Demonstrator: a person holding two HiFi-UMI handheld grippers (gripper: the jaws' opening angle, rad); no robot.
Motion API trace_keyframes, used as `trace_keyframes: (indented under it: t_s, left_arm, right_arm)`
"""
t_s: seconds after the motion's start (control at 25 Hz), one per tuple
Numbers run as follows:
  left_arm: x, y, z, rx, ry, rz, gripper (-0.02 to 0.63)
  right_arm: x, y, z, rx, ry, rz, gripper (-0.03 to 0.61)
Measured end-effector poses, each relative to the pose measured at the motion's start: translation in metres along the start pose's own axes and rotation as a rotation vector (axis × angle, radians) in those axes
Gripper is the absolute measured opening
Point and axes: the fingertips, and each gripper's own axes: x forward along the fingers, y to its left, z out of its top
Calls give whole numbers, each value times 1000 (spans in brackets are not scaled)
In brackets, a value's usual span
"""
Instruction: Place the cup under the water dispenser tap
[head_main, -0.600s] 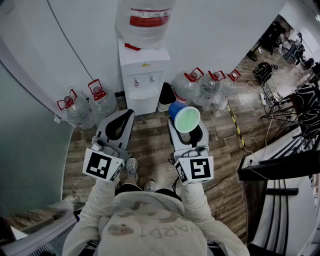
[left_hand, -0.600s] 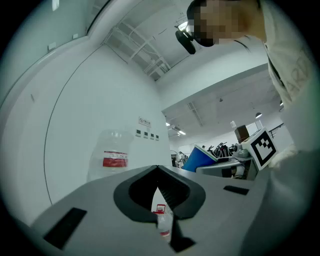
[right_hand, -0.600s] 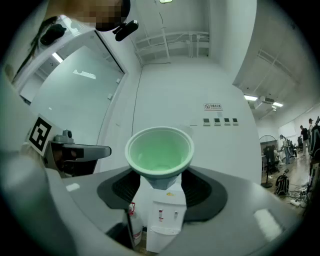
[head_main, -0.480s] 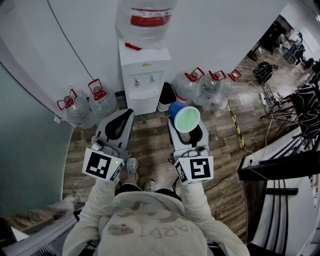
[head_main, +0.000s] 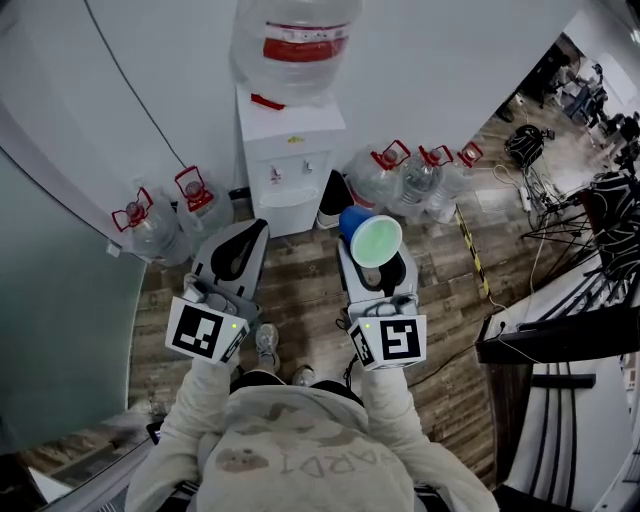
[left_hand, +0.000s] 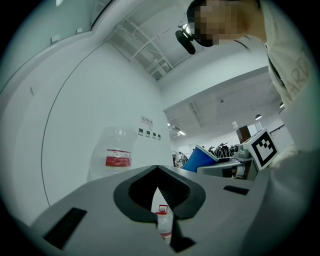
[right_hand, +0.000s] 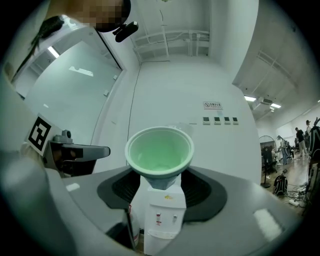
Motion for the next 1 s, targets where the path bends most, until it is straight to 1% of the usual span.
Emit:
trace_keyframes:
  t_s: [0.32, 0.56, 1.0]
  left_arm:
    - [28, 44, -3, 6, -16, -20, 6]
    - [48, 74, -5, 5, -28, -42, 6]
    - [71, 112, -6, -4, -52, -101, 5]
  right_arm:
    - [47, -3, -5, -11, -2, -18, 262]
    - [79, -7, -6, -7, -7, -47, 262]
    - [116, -3, -8, -10, -9, -99, 262]
